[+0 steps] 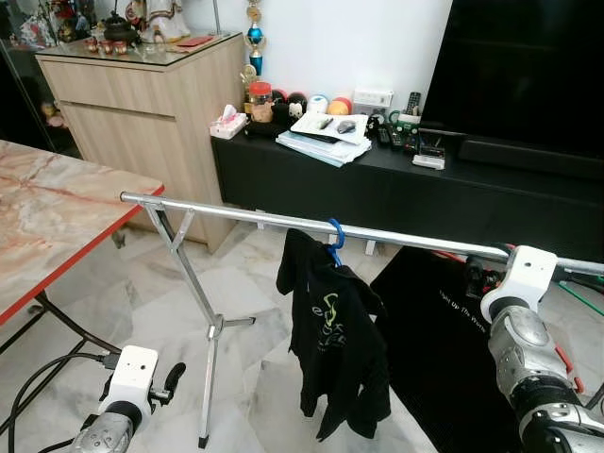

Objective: Hang hanger

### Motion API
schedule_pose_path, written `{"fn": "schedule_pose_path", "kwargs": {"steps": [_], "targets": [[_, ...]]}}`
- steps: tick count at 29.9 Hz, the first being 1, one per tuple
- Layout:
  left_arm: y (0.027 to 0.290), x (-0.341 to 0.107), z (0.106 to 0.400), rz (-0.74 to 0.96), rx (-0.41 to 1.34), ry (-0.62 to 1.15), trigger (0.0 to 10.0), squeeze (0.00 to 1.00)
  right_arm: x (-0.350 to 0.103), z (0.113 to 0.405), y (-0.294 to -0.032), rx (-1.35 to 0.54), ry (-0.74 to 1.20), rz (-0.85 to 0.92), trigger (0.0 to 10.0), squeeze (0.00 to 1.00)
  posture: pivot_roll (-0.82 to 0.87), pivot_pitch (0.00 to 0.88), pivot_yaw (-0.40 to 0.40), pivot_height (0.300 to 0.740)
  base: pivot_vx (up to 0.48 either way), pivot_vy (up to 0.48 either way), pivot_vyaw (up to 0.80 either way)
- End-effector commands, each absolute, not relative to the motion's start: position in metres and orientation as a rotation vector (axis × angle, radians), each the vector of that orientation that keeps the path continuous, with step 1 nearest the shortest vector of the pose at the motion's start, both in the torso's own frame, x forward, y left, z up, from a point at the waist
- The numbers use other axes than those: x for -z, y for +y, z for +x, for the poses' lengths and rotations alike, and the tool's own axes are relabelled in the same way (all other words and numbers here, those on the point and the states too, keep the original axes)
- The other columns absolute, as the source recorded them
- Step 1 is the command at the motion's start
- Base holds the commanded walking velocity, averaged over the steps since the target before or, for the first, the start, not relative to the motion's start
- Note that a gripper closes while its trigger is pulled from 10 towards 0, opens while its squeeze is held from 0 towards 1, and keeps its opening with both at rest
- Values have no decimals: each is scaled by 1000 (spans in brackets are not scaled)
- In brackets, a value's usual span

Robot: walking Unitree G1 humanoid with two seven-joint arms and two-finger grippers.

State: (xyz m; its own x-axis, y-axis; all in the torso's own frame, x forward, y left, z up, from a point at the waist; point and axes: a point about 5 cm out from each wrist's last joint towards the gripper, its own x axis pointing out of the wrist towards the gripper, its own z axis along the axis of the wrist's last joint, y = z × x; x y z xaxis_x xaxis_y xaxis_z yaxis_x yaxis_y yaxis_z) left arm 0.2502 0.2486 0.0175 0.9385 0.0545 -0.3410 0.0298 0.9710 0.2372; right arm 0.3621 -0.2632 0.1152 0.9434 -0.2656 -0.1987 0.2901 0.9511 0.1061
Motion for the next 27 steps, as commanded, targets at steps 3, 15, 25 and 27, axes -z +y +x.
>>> {"fn": "schedule_pose_path", "kwargs": {"steps": [3, 15, 25, 27], "targets": [[248, -19, 252, 250, -13, 347, 10000, 0, -118, 368, -258, 231, 226, 152, 10000, 0, 186, 0, 14, 740, 0, 0, 0], [248, -19, 252, 250, -24, 348, 10000, 0, -113, 372, -238, 131, 261, 205, 10000, 0, 191, 0, 13, 740, 0, 0, 0], [248, -18, 252, 246, -29, 348, 10000, 0, -110, 372, -231, 92, 269, 211, 10000, 0, 191, 0, 10, 740, 0, 0, 0], [247, -18, 252, 245, -31, 347, 10000, 0, -109, 371, -232, 113, 272, 215, 10000, 0, 195, 0, 9, 740, 0, 0, 0]]}}
